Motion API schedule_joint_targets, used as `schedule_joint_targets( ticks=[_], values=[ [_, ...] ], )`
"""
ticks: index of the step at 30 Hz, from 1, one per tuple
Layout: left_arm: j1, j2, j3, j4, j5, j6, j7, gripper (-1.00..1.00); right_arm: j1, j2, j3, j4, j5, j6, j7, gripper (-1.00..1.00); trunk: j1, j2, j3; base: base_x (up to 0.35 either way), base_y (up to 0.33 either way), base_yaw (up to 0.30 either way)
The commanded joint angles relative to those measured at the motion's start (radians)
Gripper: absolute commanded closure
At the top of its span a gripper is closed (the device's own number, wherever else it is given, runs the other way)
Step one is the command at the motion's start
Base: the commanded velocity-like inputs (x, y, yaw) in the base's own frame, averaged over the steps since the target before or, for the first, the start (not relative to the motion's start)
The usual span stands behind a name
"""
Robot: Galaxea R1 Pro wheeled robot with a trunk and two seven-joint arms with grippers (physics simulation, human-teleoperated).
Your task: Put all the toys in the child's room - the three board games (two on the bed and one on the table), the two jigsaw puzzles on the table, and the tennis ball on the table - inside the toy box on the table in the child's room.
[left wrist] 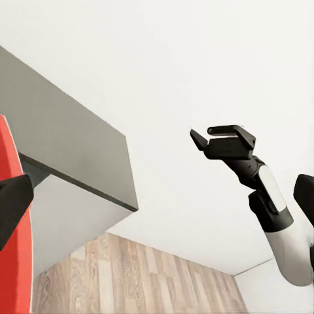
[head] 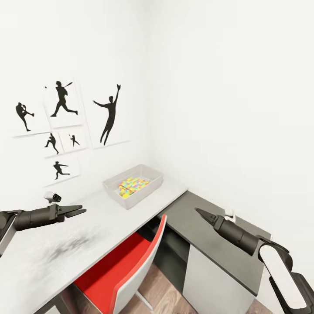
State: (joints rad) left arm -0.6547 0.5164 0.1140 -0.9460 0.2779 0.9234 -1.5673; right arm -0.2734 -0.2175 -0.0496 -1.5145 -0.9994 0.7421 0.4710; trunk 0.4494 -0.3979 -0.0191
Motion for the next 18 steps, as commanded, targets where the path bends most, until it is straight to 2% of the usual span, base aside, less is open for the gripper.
schedule_joint_targets(
  ticks=[1,8,14,18],
  values=[
    [0.000,0.001,0.000,0.000,0.000,0.011,-0.004,-1.00,-0.001,0.000,-0.001,0.000,-0.002,0.006,0.001,-1.00,0.001,-0.002,-0.002,-0.001,0.000,-0.277],
    [0.000,-0.001,0.001,0.000,0.000,0.017,-0.004,-1.00,-0.001,-0.002,-0.004,0.009,-0.003,0.006,0.001,-1.00,0.001,-0.002,-0.002,0.000,0.000,-0.277],
    [0.000,-0.001,0.001,0.000,0.000,0.020,-0.004,-1.00,-0.001,-0.003,-0.042,0.030,-0.003,0.009,0.005,-1.00,0.001,-0.002,-0.002,0.000,0.000,-0.277],
    [-0.001,-0.002,0.001,0.000,0.000,0.020,-0.004,-1.00,-0.001,-0.003,-0.050,0.033,-0.003,0.009,0.014,-1.00,0.001,-0.002,-0.002,0.000,0.000,-0.277]
  ],
)
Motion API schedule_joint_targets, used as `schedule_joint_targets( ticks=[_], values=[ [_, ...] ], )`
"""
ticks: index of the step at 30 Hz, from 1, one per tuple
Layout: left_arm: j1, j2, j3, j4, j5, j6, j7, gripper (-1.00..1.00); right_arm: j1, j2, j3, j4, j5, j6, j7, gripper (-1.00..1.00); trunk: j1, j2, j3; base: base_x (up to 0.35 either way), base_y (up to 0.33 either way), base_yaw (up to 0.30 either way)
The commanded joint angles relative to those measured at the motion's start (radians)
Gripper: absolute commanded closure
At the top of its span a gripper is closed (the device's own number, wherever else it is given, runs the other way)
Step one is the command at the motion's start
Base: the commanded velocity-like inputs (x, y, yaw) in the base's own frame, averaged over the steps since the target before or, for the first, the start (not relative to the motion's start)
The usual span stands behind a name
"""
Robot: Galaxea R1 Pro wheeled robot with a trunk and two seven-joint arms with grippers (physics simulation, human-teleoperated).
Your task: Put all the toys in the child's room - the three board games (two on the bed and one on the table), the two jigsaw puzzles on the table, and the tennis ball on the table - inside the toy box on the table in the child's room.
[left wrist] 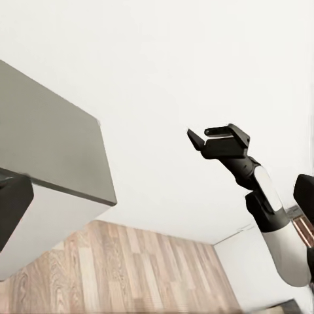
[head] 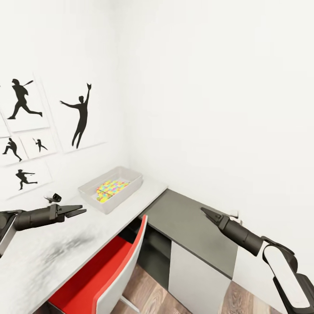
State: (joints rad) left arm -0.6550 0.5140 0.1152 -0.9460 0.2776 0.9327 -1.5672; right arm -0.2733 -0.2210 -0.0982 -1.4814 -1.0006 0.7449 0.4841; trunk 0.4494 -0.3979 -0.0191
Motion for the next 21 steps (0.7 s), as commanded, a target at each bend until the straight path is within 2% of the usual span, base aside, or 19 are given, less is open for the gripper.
schedule_joint_targets(
  ticks=[1,21],
  values=[
    [0.000,0.001,0.000,0.000,0.000,0.011,-0.004,-1.00,-0.001,0.000,-0.002,0.001,-0.002,0.007,0.002,-1.00,0.001,-0.002,-0.002,0.000,0.000,-0.277],
    [0.000,0.001,0.000,0.000,0.000,0.011,-0.004,-1.00,-0.001,0.000,-0.003,0.001,-0.002,0.007,0.004,-1.00,0.001,-0.002,-0.002,0.000,0.000,-0.277]
  ],
)
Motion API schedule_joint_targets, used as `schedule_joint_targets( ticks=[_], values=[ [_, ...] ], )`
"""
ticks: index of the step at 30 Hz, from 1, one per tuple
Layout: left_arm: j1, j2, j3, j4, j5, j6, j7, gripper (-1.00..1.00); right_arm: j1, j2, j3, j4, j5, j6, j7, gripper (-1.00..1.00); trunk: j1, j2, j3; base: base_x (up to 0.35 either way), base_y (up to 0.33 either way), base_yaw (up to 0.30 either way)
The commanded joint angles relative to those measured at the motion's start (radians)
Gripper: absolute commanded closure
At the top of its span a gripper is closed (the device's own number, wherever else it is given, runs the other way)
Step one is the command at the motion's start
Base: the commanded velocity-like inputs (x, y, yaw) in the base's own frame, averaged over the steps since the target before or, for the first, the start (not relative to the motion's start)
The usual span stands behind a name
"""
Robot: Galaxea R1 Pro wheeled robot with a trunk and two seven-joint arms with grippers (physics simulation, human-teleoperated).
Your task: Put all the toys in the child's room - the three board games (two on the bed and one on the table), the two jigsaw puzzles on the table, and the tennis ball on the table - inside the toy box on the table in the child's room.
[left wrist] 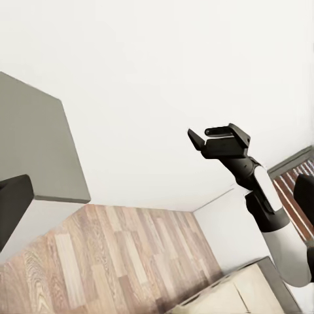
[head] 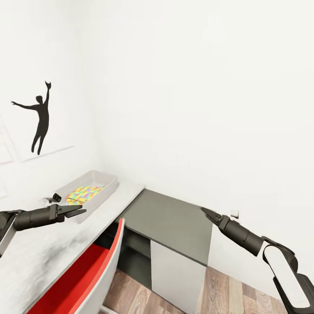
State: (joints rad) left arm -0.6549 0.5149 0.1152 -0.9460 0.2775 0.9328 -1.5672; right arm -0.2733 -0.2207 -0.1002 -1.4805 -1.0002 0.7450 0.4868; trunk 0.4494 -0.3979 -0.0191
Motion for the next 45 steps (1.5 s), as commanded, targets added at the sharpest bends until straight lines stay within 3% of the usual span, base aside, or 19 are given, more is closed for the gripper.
schedule_joint_targets(
  ticks=[1,45],
  values=[
    [0.000,0.001,0.000,0.000,0.000,0.011,-0.004,-1.00,-0.001,0.000,-0.001,0.000,-0.003,0.007,0.001,-1.00,0.001,-0.002,-0.002,0.000,0.000,-0.277],
    [0.000,-0.005,-0.001,0.000,-0.001,0.009,-0.004,-1.00,-0.001,0.000,-0.016,0.009,-0.003,0.007,0.002,-1.00,0.001,-0.002,-0.002,-0.016,-0.005,-0.277]
  ],
)
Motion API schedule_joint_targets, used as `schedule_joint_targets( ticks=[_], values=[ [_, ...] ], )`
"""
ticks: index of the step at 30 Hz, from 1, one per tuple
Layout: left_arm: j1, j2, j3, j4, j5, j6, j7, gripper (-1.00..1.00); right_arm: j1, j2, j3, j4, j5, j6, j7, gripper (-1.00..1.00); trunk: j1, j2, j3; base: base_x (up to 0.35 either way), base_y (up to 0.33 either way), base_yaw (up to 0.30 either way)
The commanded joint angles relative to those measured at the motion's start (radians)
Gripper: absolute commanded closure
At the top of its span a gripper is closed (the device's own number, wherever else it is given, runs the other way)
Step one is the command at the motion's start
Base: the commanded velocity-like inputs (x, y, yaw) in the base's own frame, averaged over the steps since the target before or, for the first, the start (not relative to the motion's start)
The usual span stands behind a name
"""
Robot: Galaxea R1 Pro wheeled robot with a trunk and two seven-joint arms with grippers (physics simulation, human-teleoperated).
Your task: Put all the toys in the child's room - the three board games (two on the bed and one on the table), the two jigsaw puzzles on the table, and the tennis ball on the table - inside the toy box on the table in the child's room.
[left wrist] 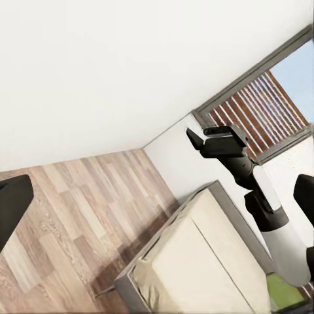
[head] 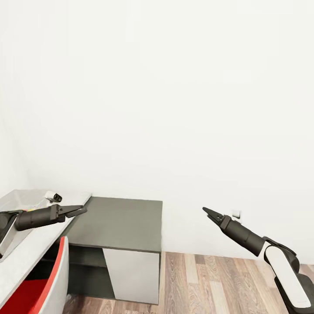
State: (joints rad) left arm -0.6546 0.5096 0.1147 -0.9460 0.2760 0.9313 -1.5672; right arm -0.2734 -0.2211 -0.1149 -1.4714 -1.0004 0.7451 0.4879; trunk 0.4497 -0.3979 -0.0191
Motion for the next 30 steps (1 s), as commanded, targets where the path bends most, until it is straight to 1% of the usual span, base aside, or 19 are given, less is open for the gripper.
schedule_joint_targets(
  ticks=[1,8,16,25,30],
  values=[
    [0.000,0.001,0.000,0.000,0.000,0.011,-0.004,-1.00,-0.001,0.000,-0.001,0.000,-0.002,0.007,0.001,-1.00,0.000,-0.002,-0.002,-0.245,-0.080,-0.277],
    [0.000,0.000,-0.001,0.000,0.000,0.011,-0.004,-1.00,-0.001,0.000,-0.008,0.000,-0.002,0.007,0.001,-1.00,0.000,-0.002,-0.002,-0.250,-0.150,-0.277],
    [-0.001,0.000,-0.001,0.000,0.000,0.011,-0.004,-1.00,-0.001,0.000,-0.012,0.000,-0.002,0.007,0.001,-1.00,0.000,-0.002,-0.002,-0.184,-0.195,-0.277],
    [0.000,-0.001,-0.002,0.000,0.000,0.010,-0.004,-1.00,-0.001,0.000,-0.014,0.003,-0.001,0.007,0.001,-1.00,0.000,-0.002,-0.002,-0.191,-0.044,-0.277],
    [0.000,-0.002,-0.002,0.000,0.000,0.010,-0.004,-1.00,-0.001,0.000,-0.014,0.033,-0.002,0.007,0.001,-1.00,0.000,-0.002,-0.002,-0.275,-0.094,-0.268]
  ],
)
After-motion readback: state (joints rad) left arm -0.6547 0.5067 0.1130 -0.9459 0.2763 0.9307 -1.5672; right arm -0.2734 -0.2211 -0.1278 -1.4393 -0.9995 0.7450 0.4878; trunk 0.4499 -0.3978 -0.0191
